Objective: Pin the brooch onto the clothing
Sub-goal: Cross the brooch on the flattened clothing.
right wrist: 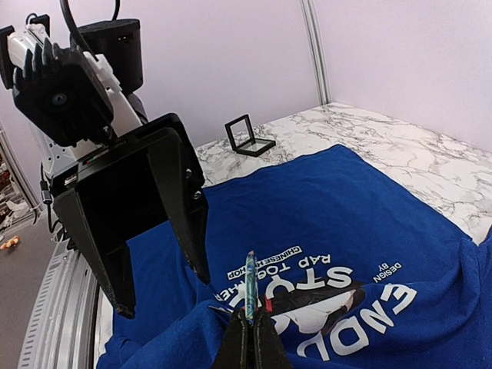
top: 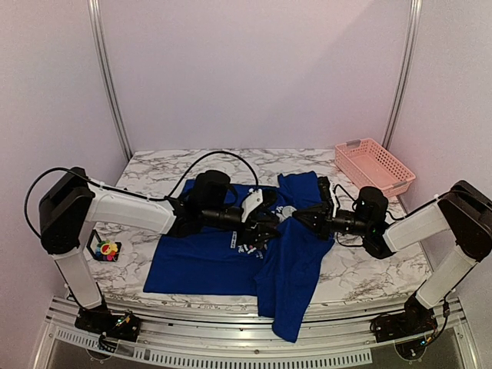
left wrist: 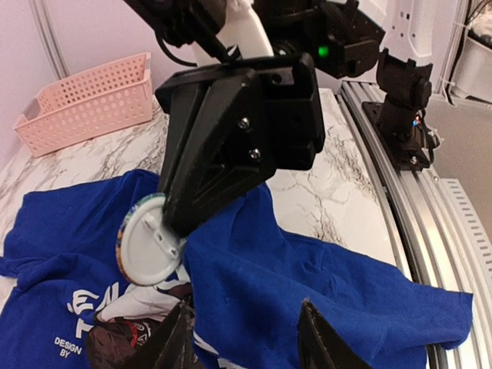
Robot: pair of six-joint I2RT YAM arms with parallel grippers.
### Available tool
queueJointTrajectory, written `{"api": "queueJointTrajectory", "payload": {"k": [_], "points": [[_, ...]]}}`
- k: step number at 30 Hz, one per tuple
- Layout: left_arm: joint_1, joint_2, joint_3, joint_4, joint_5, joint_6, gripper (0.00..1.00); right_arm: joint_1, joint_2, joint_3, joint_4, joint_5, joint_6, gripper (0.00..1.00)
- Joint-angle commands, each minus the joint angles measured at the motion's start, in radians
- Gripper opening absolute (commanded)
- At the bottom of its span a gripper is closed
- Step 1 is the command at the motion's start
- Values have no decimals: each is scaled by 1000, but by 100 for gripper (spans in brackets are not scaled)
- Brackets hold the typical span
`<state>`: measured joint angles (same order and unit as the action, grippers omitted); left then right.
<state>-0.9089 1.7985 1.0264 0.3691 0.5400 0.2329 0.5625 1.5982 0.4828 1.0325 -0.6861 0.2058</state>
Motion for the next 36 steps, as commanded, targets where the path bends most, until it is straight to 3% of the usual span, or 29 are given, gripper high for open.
{"api": "queueJointTrajectory", "payload": {"k": [1, 5, 14, 28, 36], "points": [[-14, 55, 53, 72, -27, -44, 44, -2, 1, 25, -5, 10, 12, 0], [-15, 85, 71, 73, -35, -78, 34, -3, -11, 25, -15, 1, 8, 0], [-27, 108, 77, 67, -43, -87, 0, -3, -29, 31, -10, -38, 16, 0], [-31, 123, 109, 68, -74, -71, 0, -3, -80, 22, -25, -55, 28, 0], [-31, 41, 84, 2, -5, 37, 0, -4, -140, 5, -228, 179, -227, 0]]}}
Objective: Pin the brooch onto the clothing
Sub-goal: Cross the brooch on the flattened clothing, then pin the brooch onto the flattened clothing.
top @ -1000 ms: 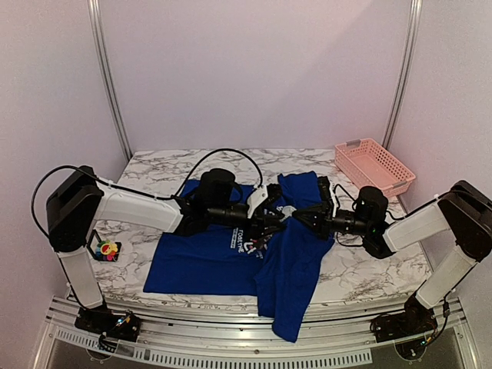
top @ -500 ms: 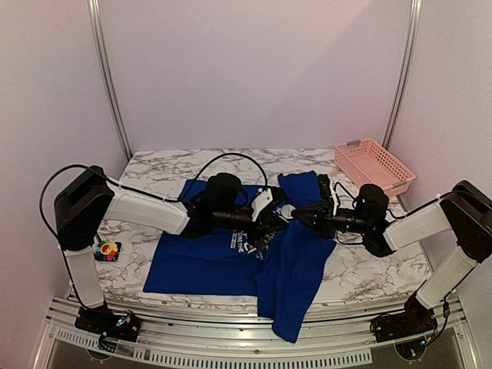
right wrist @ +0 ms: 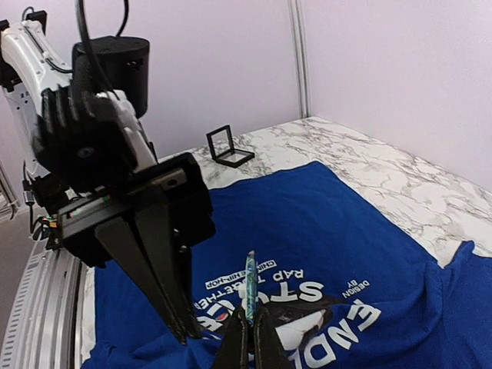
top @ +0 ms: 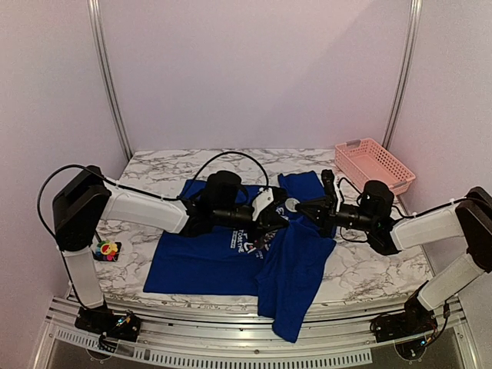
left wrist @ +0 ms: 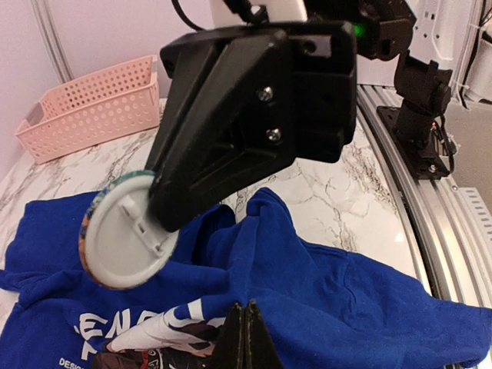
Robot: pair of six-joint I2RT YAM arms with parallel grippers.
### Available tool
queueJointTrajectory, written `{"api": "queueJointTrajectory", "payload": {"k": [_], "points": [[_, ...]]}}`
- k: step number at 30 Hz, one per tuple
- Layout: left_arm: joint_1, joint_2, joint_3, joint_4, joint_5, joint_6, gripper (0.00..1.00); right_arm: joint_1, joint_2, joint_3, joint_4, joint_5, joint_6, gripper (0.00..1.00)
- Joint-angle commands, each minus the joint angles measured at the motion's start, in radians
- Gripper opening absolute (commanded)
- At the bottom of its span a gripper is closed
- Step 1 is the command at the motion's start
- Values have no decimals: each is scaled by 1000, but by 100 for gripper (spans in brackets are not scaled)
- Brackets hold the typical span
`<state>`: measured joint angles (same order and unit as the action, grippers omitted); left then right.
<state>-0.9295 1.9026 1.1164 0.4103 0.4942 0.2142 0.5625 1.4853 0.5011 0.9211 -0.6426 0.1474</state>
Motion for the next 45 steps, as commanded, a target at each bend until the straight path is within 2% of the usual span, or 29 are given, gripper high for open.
{"api": "queueJointTrajectory", "payload": {"k": [1, 21, 41, 43, 45], "points": [[-10, -67, -6, -45, 42, 55, 0, -3, -30, -22, -116, 144, -216, 0], [-6, -62, 19, -52, 38, 32, 0, 65, -81, -41, -202, 186, -382, 0], [-5, -56, 19, -47, -1, 28, 0, 65, -50, -60, -45, -87, -240, 0], [-4, -58, 17, -41, -2, 24, 0, 65, -40, -54, -66, -80, -237, 0], [-3, -63, 16, -40, 0, 26, 0, 66, -46, -66, -76, -9, -243, 0]]}}
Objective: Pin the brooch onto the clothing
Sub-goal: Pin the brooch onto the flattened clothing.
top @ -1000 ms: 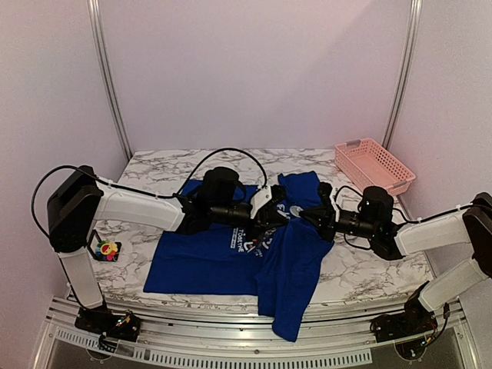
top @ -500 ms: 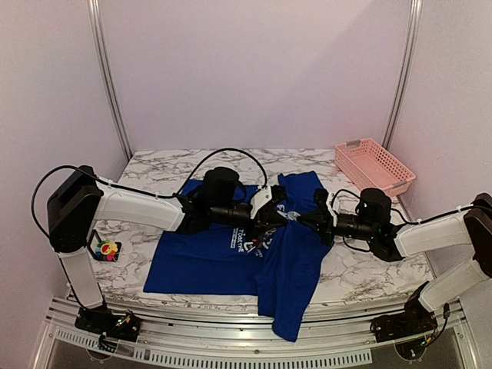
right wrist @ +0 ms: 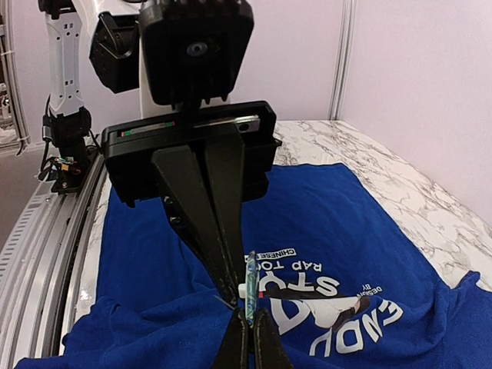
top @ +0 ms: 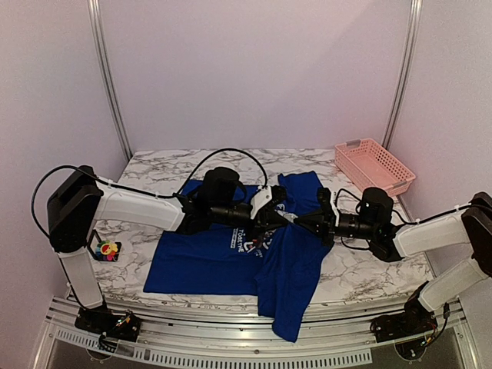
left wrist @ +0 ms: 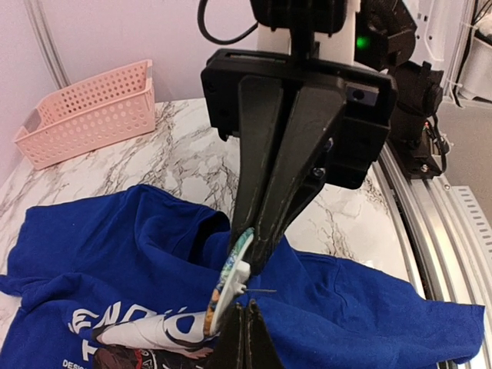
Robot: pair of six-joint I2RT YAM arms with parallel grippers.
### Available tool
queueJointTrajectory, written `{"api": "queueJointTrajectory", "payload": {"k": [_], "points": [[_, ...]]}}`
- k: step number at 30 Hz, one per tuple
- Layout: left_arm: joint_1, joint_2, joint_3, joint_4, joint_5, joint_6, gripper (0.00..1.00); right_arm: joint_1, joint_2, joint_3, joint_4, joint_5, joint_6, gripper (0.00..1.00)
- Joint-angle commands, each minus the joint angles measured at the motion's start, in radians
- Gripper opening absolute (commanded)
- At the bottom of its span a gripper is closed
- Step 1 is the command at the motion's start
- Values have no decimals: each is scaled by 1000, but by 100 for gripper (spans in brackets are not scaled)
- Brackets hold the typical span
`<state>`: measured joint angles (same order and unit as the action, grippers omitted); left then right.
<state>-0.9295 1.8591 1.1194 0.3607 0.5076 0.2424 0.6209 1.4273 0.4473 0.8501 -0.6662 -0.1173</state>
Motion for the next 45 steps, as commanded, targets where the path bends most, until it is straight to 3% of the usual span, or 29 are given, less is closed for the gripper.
{"api": "queueJointTrajectory", "payload": {"k": [1, 9, 26, 45], "points": [[-2, -23, 13, 5, -12, 3, 0, 7, 6, -20, -10, 52, 12, 0], [4, -54, 13, -50, 42, 12, 0, 8, -75, -37, -82, 228, -121, 0], [2, -45, 32, -17, 55, -42, 0, 34, -100, -37, -138, 238, -239, 0], [0, -38, 27, -8, 31, -52, 0, 38, -65, -59, -10, 76, -106, 0]]}}
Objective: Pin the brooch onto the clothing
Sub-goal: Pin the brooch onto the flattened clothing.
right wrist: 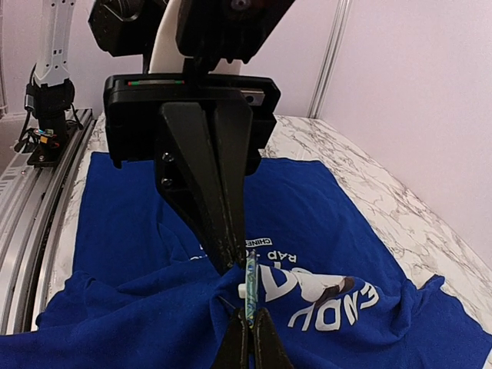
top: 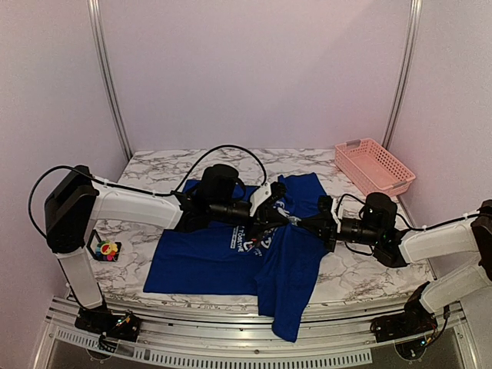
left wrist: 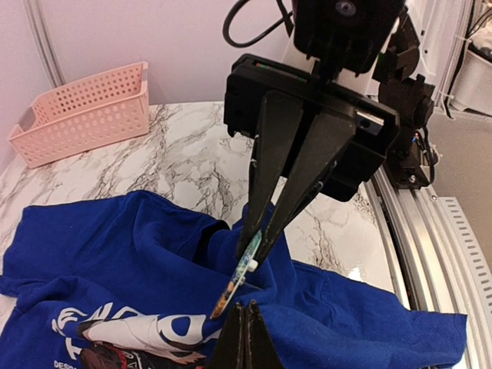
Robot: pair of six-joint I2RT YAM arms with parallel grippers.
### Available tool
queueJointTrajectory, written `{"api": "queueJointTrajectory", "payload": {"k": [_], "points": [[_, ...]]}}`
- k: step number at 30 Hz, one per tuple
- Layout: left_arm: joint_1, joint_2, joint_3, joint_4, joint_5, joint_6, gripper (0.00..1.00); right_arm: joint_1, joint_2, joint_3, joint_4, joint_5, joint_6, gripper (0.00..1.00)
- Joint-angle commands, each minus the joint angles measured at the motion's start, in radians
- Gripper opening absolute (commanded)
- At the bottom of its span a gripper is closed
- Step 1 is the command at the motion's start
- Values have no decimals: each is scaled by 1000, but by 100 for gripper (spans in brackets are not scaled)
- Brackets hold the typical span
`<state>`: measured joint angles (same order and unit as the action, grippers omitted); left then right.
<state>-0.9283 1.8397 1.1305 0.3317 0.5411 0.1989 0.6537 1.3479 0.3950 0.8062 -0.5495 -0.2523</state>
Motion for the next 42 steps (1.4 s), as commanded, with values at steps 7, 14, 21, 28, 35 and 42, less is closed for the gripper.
{"api": "queueJointTrajectory", "payload": {"k": [7, 14, 21, 28, 35, 42], "points": [[-4, -9, 12, 26, -10, -7, 0, 6, 34, -2, 121, -111, 98, 0], [-9, -4, 12, 33, -16, -8, 0, 7, 62, -2, 192, -177, 177, 0], [-10, 6, 9, 38, -34, -10, 0, 6, 88, 25, 210, -259, 229, 0], [-12, 8, 8, 20, -76, 17, 0, 5, 103, 33, 239, -296, 284, 0], [-14, -3, -8, -30, -154, 69, 0, 2, 86, 37, 248, -326, 315, 0], [-15, -10, -19, -28, -234, 96, 0, -3, 87, 48, 252, -347, 332, 0]]}}
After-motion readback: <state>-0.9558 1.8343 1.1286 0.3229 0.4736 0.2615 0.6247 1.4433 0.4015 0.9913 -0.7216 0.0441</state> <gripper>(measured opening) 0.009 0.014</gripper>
